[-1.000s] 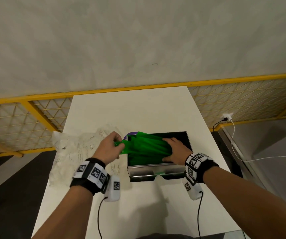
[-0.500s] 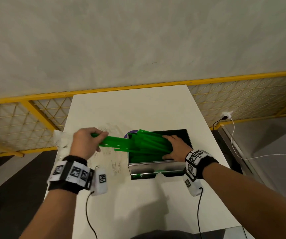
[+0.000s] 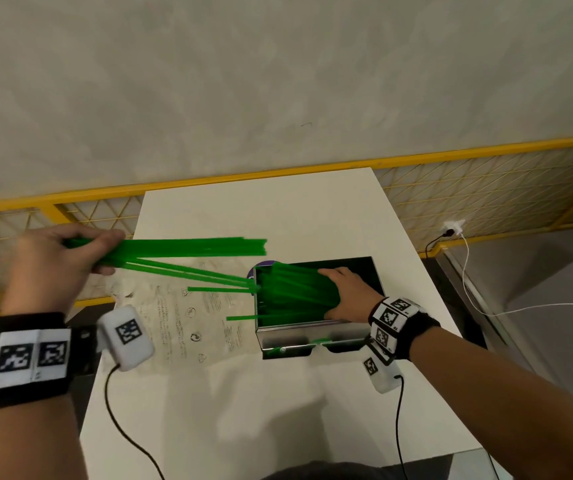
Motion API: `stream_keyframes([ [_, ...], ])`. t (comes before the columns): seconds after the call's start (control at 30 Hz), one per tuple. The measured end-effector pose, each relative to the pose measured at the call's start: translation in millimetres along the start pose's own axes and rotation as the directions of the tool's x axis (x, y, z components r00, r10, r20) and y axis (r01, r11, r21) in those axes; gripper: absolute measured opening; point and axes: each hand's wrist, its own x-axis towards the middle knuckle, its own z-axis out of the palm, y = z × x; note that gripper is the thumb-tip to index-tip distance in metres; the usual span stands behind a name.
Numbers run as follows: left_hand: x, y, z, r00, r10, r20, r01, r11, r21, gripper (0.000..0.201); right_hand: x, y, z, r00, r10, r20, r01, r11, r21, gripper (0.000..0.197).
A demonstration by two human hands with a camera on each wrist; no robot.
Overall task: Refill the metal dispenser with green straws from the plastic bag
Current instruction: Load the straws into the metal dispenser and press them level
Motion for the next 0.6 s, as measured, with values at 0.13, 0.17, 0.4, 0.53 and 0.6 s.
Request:
stream_keyframes([
  [0.13,-10,12,56,0.999,-0.021,0.025,0.024,0.994,-0.11,0.006,-10,6,-10,0.999,0.017,-0.049,-0.011,0.992,0.125,0.094],
  [0.17,-13,14,72,0.999,-0.029,0.042,0.034,0.991,-0.131,0.006,-14,8,-13,0.997,0.015,-0.077,-0.004,0.989,0.147,0.09],
  [0.4,-58,12,176,0.967,-0.069,0.244,0.077,0.997,-0.023,0.011,-31,23,-30,0.855,0.156,-0.495,0.084,0.899,0.429,0.056],
  [0.53,-70,3,211,0.924,-0.114,0.364,0.105,0.993,0.044,0.016,-34,13,-18,0.911,-0.082,-0.404,0.17,0.968,0.186,0.06],
  [0.6,-72,2,220,0.891,-0.059,0.449,0.028,0.997,0.075,0.019,-29,9,-6,0.946,-0.189,-0.263,0.189,0.982,-0.027,0.068],
])
